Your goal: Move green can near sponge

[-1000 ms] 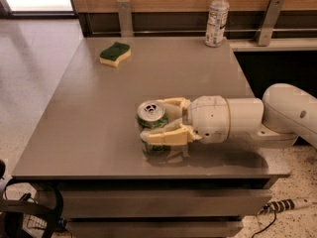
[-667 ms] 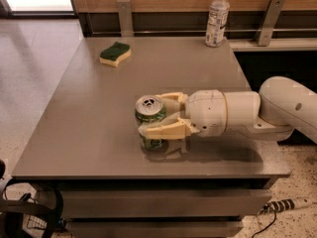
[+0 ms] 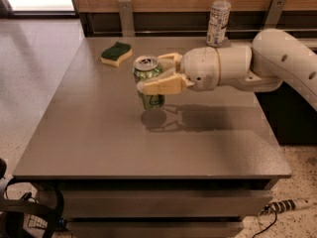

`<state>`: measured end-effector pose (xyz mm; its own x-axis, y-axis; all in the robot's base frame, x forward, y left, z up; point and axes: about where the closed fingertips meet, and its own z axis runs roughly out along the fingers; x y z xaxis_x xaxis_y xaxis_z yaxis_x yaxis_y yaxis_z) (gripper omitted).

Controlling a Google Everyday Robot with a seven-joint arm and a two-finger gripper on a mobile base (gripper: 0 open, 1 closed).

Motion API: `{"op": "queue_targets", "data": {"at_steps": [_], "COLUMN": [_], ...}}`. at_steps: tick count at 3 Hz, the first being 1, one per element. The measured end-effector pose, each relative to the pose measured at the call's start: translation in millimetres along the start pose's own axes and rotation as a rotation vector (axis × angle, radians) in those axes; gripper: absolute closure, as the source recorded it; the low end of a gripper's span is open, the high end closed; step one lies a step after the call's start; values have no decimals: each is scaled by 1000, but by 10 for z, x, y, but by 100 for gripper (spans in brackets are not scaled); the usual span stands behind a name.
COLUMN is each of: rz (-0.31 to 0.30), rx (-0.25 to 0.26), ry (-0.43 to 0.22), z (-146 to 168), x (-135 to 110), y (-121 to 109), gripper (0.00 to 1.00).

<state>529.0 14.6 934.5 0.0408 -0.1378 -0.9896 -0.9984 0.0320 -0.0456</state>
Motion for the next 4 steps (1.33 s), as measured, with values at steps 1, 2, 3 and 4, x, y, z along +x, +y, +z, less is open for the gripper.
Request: {"op": "queue_targets", "data": {"at_steps": [1,2,3,4], "rz": [-8,14,49,49], "rx": [62,139,237,302], "ry": [13,3,-18,-42], "z": [83,261,435,459], "x": [-333,-416,-255,-46], "y": [-569,-1148,-1800,-2152], "gripper": [100,100,100,100]}}
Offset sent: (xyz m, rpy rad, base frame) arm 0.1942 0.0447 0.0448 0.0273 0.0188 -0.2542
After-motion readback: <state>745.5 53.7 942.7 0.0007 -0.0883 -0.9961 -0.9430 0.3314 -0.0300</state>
